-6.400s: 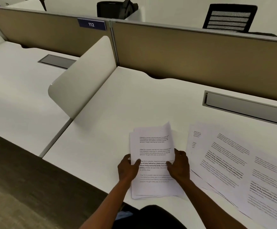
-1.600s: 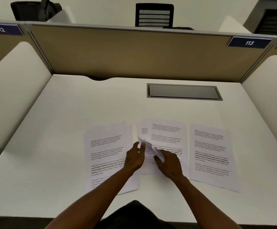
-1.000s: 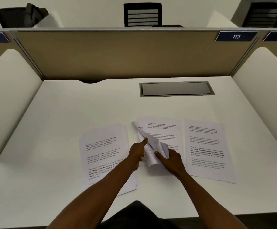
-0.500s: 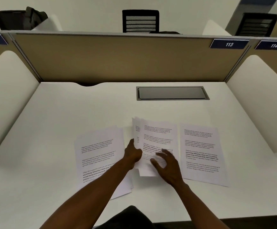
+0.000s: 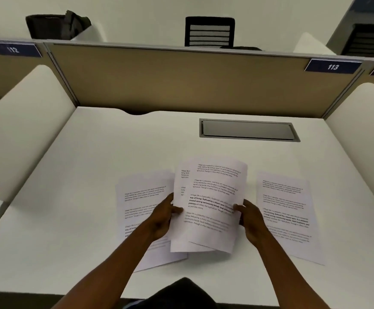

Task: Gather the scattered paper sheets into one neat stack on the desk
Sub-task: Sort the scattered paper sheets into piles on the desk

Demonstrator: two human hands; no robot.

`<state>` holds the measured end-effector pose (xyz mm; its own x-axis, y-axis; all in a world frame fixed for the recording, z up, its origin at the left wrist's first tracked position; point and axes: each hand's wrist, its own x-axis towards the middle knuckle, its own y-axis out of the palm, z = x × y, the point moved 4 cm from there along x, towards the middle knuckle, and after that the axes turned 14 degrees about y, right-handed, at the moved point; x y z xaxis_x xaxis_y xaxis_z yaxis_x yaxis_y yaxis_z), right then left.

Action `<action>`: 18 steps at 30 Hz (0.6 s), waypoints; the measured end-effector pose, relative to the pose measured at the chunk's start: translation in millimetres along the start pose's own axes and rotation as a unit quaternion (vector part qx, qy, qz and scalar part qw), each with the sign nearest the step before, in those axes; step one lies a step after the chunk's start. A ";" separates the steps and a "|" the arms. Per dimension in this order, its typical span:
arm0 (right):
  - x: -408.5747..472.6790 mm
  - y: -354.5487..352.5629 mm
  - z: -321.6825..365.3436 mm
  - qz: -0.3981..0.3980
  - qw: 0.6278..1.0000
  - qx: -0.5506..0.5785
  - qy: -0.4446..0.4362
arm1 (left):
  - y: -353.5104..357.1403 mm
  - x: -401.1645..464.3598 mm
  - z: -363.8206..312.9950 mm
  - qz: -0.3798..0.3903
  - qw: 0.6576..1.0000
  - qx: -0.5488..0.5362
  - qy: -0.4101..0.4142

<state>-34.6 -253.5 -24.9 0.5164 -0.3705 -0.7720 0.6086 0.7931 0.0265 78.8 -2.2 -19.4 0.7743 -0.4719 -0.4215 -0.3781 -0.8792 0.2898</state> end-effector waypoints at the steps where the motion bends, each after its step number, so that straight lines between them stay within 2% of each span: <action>1: -2.4 6.4 -0.2 0.014 1.000 -0.002 -0.011 | -6.7 -2.4 2.5 -0.012 1.000 0.017 -0.009; 5: -11.8 34.1 -4.4 0.061 0.996 -0.047 -0.045 | -25.6 -14.0 4.8 -0.037 0.995 0.089 -0.026; 9: -16.2 68.2 -8.0 0.101 0.982 -0.141 -0.070 | -45.3 -20.9 4.6 -0.091 0.993 0.077 0.007; 11: -17.2 82.7 -11.0 0.116 0.972 -0.191 -0.072 | -55.5 -24.1 3.1 -0.108 0.988 0.109 0.029; 14: -22.3 106.8 -9.5 0.131 0.962 -0.221 -0.093 | -71.5 -33.1 -7.5 -0.151 0.966 0.192 0.085; 18: -23.1 135.2 -10.5 0.080 0.945 -0.284 -0.143 | -96.7 -49.1 -18.3 -0.211 0.928 0.274 0.140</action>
<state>29.5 -132.6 -10.2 0.7658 -0.2755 -0.5811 0.1301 0.9513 -0.2796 86.6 107.2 -11.0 0.9846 -0.1100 -0.1357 -0.1527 -0.9193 -0.3627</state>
